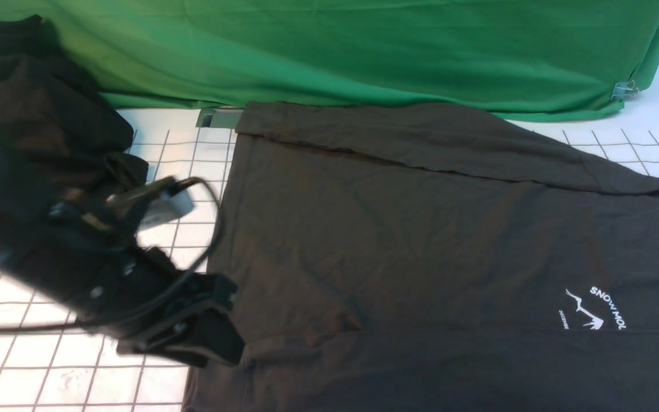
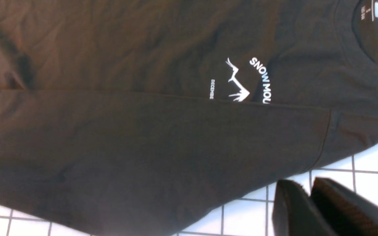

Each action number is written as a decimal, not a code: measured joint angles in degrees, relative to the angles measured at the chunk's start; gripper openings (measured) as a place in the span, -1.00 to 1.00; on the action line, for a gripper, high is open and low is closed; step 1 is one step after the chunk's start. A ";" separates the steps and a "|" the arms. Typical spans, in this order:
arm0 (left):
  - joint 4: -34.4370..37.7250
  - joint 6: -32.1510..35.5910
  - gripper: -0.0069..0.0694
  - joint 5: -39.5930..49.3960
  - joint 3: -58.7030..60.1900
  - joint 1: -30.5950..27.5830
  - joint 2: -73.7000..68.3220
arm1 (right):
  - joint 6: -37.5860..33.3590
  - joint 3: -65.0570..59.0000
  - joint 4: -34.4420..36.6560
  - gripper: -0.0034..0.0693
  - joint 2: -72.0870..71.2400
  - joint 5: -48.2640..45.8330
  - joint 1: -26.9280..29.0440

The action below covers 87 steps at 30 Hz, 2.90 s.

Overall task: Fold a long-sleeved shirt over a white checkered tablecloth.
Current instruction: 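Grasp the left edge of the dark T-shirt lying flat on the table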

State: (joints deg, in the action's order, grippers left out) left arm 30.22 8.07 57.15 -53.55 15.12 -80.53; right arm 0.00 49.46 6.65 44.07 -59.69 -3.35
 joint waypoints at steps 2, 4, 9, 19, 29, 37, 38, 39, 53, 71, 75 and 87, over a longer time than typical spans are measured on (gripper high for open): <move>-8.77 -4.03 0.17 -1.12 -5.43 2.77 -3.41 | 0.31 0.00 0.05 -0.65 0.00 0.02 0.00; -11.96 -5.32 0.27 -2.25 -8.52 3.81 -6.22 | 0.31 0.00 0.12 -0.63 0.00 0.02 0.00; -14.02 -6.19 0.32 -2.31 -9.15 4.22 -12.13 | 0.00 0.00 0.18 -0.62 0.00 0.04 0.00; -15.30 -6.19 0.33 -2.50 -8.89 4.22 -23.43 | 0.00 0.00 0.18 -0.55 0.00 0.04 0.00; -15.80 -6.19 0.33 -3.91 -8.94 4.22 -24.07 | 0.00 0.00 0.25 -0.51 0.00 0.04 0.00; -16.79 -6.19 0.33 -8.23 -8.94 4.22 -24.07 | 0.00 0.00 0.19 -0.49 0.00 0.22 0.00; -17.23 -6.19 0.33 -8.65 -8.94 4.22 -24.07 | 0.00 0.00 0.19 -0.48 0.00 0.22 0.00; -17.28 -6.19 0.33 -8.75 -8.94 4.22 -24.07 | 0.00 0.00 0.19 -0.48 0.00 0.22 0.00; -18.83 -5.87 0.04 -6.59 -9.24 4.23 -24.71 | 0.00 0.00 0.25 -0.44 0.00 0.22 0.00; -16.14 -5.53 -0.77 1.56 -9.73 4.24 -15.07 | 0.00 0.00 0.25 -0.37 0.00 0.68 0.00; -15.25 -6.22 -0.77 3.20 -11.53 4.24 -11.74 | 0.31 0.00 0.25 -0.36 0.00 0.68 0.00; -16.51 -6.47 -0.77 0.70 -10.14 4.24 -21.10 | 0.00 0.00 0.25 -0.32 0.00 0.68 0.00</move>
State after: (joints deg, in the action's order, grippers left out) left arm 13.71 1.59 57.85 -63.69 19.37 -101.63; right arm 0.00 49.46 6.91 44.07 -59.00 -3.35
